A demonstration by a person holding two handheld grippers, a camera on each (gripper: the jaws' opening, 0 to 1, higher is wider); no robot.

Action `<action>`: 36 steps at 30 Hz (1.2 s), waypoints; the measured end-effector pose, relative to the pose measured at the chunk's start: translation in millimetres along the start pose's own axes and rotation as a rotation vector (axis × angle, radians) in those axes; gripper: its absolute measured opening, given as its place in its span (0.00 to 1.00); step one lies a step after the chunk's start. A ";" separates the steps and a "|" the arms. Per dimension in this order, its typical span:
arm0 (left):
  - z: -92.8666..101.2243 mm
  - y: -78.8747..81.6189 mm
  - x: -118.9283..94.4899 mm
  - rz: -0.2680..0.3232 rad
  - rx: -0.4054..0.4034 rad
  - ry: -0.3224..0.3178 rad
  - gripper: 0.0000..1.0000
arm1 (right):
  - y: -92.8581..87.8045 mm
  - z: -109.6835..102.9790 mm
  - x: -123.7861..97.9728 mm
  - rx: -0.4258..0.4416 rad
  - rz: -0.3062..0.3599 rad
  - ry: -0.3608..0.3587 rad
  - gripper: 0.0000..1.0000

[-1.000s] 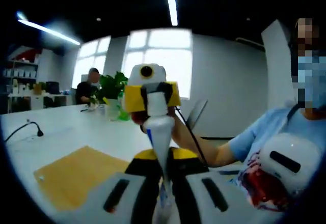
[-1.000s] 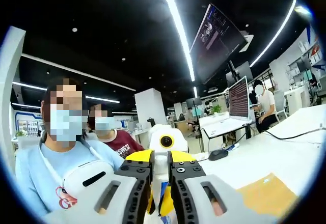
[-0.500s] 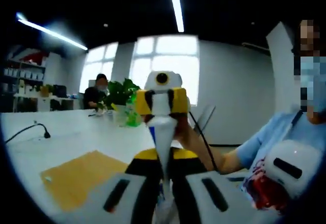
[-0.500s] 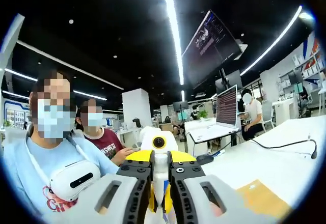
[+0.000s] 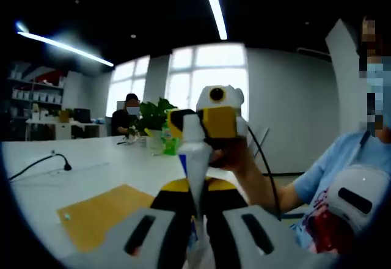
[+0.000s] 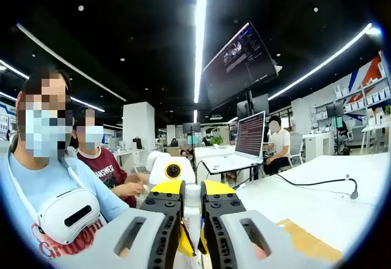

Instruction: Pick up the toothpaste unscrew the cap squeeze it onto the small board screw the cap back on and return it to the table

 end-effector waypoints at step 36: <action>-5.4 3.4 0.6 0.012 0.045 0.155 0.04 | 6.8 3.2 1.6 -0.278 0.057 -0.743 0.09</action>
Point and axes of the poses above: the point that each gripper's makers call its tool centre point, and the gripper's own axes: x roughly forward along the fingers, z roughly to its right, y roughly out of its top, the point moved 2 cm from there along -x, roughly backward along the fingers, and after that the axes turned 1 degree about z, right-handed, at the moved point
